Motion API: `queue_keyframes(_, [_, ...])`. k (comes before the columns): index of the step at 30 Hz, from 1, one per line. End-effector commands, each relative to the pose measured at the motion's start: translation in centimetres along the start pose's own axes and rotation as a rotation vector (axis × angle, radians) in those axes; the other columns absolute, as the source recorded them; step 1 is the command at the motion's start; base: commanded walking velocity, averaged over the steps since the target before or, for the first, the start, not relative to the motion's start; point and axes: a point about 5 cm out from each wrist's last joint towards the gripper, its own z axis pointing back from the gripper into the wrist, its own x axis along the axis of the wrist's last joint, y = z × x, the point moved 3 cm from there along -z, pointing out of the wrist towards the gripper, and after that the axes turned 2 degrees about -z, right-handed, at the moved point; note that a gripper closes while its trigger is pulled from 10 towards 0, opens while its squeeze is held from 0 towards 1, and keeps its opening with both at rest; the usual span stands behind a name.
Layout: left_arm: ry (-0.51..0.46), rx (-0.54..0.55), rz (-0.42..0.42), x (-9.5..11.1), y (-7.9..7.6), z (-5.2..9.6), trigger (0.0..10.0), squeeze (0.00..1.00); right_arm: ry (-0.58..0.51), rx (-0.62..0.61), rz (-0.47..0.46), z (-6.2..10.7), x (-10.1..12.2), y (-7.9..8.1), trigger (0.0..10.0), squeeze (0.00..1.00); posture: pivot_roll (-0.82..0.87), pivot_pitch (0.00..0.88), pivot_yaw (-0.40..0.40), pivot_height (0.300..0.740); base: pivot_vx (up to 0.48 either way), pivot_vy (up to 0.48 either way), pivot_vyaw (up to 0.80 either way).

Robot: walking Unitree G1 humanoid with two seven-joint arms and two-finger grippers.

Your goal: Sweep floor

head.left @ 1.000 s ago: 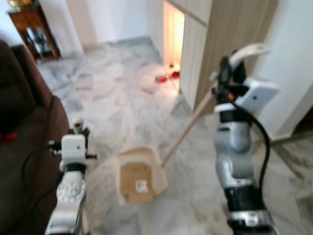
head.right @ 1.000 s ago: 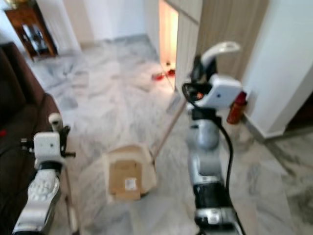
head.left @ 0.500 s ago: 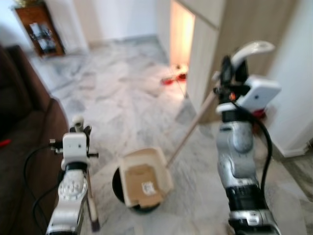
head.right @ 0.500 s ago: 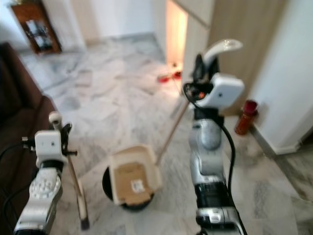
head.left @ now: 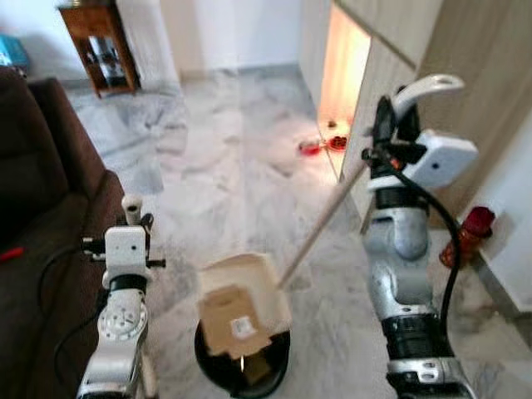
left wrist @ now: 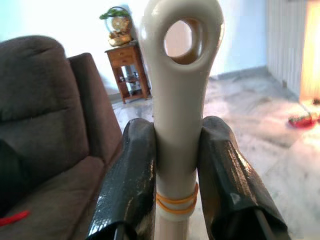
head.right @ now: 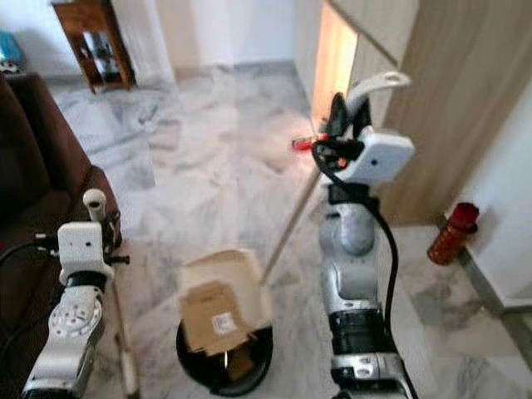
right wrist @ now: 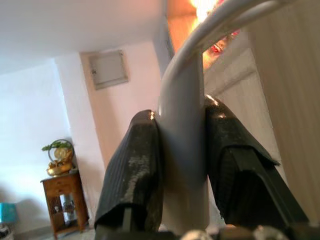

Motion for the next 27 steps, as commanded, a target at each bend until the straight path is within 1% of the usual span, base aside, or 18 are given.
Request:
queue_keyframes(1, [-0.063, 0.017, 0.000, 1.3, 0.7, -0.4, 10.0, 0.00, -0.080, 0.043, -0.032, -0.8, 1.7, 1.8, 10.0, 0.00, 0.00, 0.000, 0.034, 0.740, 0.000, 0.000, 0.00])
queue_keyframes(10, [-0.059, 0.020, -0.003, 1.3, 0.6, -0.3, 10.0, 0.00, -0.080, 0.052, -0.040, -0.7, 1.8, 1.9, 10.0, 0.00, 0.01, 0.000, 0.032, 0.740, 0.000, 0.000, 0.00])
queue_keyframes(16, [-0.059, 0.016, 0.001, 1.2, 0.5, -0.3, 10.0, 0.00, -0.090, 0.066, -0.045, -0.8, 2.0, 2.5, 10.0, 0.00, 0.01, 0.000, 0.030, 0.740, 0.000, 0.000, 0.00])
queue_keyframes(20, [-0.060, 0.013, 0.003, 1.2, 0.4, -0.3, 10.0, 0.00, -0.116, 0.123, -0.011, -0.7, 2.4, 3.6, 10.0, 0.00, 0.00, 0.000, 0.030, 0.740, 0.000, 0.000, 0.00])
queue_keyframes(21, [-0.061, 0.012, 0.003, 1.2, 0.4, -0.3, 10.0, 0.00, -0.119, 0.136, -0.013, -0.6, 2.5, 4.0, 10.0, 0.00, 0.01, 0.000, 0.028, 0.740, 0.000, 0.000, 0.00])
queue_keyframes(22, [-0.061, 0.012, 0.003, 1.2, 0.4, -0.3, 10.0, 0.00, -0.119, 0.136, -0.013, -0.6, 2.5, 4.0, 10.0, 0.00, 0.01, 0.000, 0.028, 0.740, 0.000, 0.000, 0.00])
queue_keyframes(24, [-0.062, 0.010, 0.003, 1.3, 0.4, -0.3, 10.0, 0.00, -0.126, 0.162, -0.023, -0.3, 2.5, 4.9, 10.0, 0.00, 0.01, 0.000, 0.027, 0.740, 0.000, 0.000, 0.00])
queue_keyframes(25, [-0.062, 0.010, 0.003, 1.3, 0.4, -0.3, 10.0, 0.00, -0.126, 0.162, -0.023, -0.3, 2.5, 4.9, 10.0, 0.00, 0.01, 0.000, 0.027, 0.740, 0.000, 0.000, 0.00])
queue_keyframes(27, [-0.066, 0.008, 0.002, 1.3, 0.3, -0.3, 10.0, 0.00, -0.143, 0.199, -0.036, 0.1, 2.7, 6.4, 10.0, 0.00, 0.01, 0.000, 0.026, 0.740, 0.000, 0.000, 0.00])
